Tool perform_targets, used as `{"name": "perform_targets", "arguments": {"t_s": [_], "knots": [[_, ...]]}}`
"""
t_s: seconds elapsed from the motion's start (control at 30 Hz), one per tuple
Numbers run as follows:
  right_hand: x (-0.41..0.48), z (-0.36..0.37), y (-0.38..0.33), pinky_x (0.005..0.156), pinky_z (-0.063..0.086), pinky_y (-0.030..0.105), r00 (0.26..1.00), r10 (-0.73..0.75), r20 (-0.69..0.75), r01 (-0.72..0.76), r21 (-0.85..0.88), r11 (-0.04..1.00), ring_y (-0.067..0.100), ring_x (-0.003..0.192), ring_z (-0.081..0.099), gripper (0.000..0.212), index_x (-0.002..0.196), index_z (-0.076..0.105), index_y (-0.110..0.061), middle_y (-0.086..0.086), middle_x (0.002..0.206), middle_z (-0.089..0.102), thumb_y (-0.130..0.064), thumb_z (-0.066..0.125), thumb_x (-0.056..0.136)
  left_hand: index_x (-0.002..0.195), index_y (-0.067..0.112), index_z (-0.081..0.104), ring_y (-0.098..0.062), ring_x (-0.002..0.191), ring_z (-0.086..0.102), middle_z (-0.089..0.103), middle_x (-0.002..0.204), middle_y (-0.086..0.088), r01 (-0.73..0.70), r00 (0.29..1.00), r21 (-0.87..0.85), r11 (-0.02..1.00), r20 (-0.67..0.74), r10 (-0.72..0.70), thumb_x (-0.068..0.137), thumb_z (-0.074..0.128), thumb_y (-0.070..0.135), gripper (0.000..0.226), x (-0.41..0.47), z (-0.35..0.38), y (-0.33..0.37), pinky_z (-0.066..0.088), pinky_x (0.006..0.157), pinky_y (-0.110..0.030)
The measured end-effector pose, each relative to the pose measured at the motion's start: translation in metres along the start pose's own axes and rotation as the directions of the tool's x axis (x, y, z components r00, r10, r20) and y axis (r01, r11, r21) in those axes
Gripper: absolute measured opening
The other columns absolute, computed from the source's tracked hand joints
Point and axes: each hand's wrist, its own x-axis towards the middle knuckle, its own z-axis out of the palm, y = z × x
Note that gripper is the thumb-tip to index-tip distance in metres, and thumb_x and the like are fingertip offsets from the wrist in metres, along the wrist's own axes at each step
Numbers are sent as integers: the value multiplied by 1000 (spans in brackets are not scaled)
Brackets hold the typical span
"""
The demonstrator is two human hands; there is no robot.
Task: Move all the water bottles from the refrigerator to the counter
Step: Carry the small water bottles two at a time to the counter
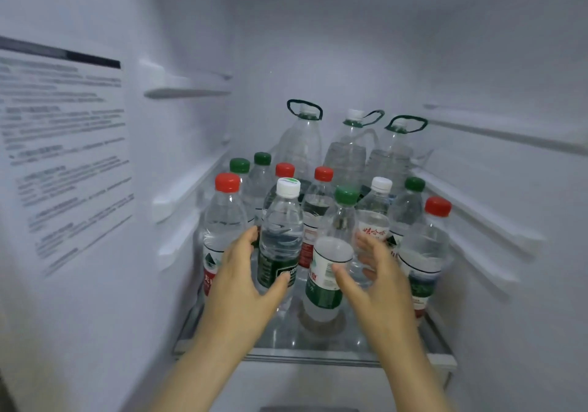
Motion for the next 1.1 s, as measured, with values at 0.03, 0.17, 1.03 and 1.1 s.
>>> {"name": "perform_targets", "arguments": {"t_s": [0.03,0.17,1.03,1.1], "knots": [[1,1,1,104,44,31,1000,7,0,-7,13,1000,3,121,49,73,144,37,-32,-17,140,49,-39,74,81,146,35,27,1,128,36,34,129,26,2,1000,-6,1000,3,-2,79,76,34,83,0,1,1,36,111,-32],[7,12,9,106,43,35,999,44,31,-45,34,998,6,125,47,80,145,31,-34,-14,142,47,-39,76,79,146,37,26,-5,131,41,40,138,21,12,1000,-20,1000,24,-12,79,76,30,84,5,12,-8,38,112,-36],[10,9,9,90,50,24,997,74,36,-80,200,977,3,114,56,73,137,42,-41,-19,128,57,-42,78,74,127,40,45,5,111,57,60,120,21,105,992,-200,974,-42,-116,74,82,21,68,-7,35,-23,47,93,-24],[9,6,10,85,47,16,997,63,43,-71,208,976,1,112,55,74,138,42,-41,-20,127,56,-40,79,74,125,41,48,6,107,60,63,117,21,110,989,-254,961,-66,-130,74,82,15,66,-11,33,-21,50,94,-29]]}}
